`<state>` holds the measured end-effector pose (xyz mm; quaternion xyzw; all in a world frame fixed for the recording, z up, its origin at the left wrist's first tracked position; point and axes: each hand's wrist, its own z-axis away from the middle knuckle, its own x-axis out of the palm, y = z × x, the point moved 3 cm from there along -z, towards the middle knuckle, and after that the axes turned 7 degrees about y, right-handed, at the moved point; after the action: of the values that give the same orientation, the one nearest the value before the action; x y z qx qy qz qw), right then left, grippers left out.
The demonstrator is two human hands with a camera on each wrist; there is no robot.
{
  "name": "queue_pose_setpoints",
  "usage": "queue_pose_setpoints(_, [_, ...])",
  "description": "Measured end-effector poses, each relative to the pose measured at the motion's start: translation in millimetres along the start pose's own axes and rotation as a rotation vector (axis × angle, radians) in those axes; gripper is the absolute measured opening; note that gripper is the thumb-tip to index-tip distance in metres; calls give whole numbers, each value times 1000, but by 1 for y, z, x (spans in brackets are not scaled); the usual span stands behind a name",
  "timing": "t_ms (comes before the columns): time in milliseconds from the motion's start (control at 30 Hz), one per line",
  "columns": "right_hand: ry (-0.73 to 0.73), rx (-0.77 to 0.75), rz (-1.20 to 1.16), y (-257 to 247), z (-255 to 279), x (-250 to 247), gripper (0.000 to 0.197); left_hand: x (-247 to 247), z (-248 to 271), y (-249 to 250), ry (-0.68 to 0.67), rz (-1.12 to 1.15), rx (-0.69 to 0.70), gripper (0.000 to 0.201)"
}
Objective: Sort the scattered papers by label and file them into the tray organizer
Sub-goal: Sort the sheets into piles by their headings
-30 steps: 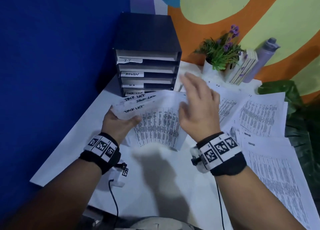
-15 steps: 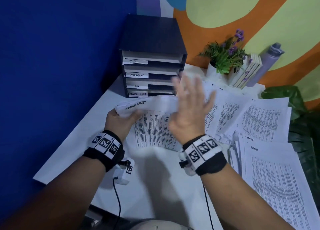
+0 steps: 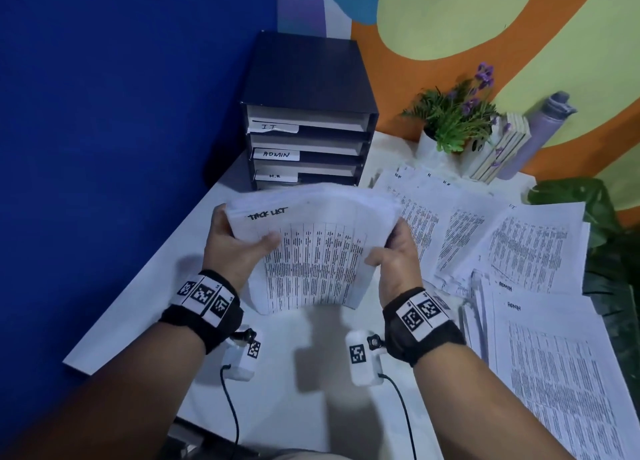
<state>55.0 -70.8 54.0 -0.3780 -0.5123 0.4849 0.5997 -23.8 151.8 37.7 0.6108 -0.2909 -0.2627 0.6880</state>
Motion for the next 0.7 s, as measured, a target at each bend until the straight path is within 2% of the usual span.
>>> queue_pose_setpoints(67, [-36,42,42,5,-1,1,66,-3,-2,-13,-72,-87,-52,63])
queue_pose_setpoints(200, [8,37,34,6,-2,10,66,-3,-3,-22,-12,-140,-85,29])
queue_pose_setpoints(367, [31,-66,14,0,3,15,68,4,0,-7,-16,-50,-16,33])
queue_pose_setpoints(500, [-9,-61,48,6,6,11,65,-1,8,-20,-59,-123,-87,44])
queue_pose_setpoints(600, [-4,1,61,11,-3,13,56,-4,9,-37,-96,-273,-130,36])
queue_pose_setpoints(700, [-24,-1,145,9,-16,16,49,-6,7,-40,-52,-320,-132,24])
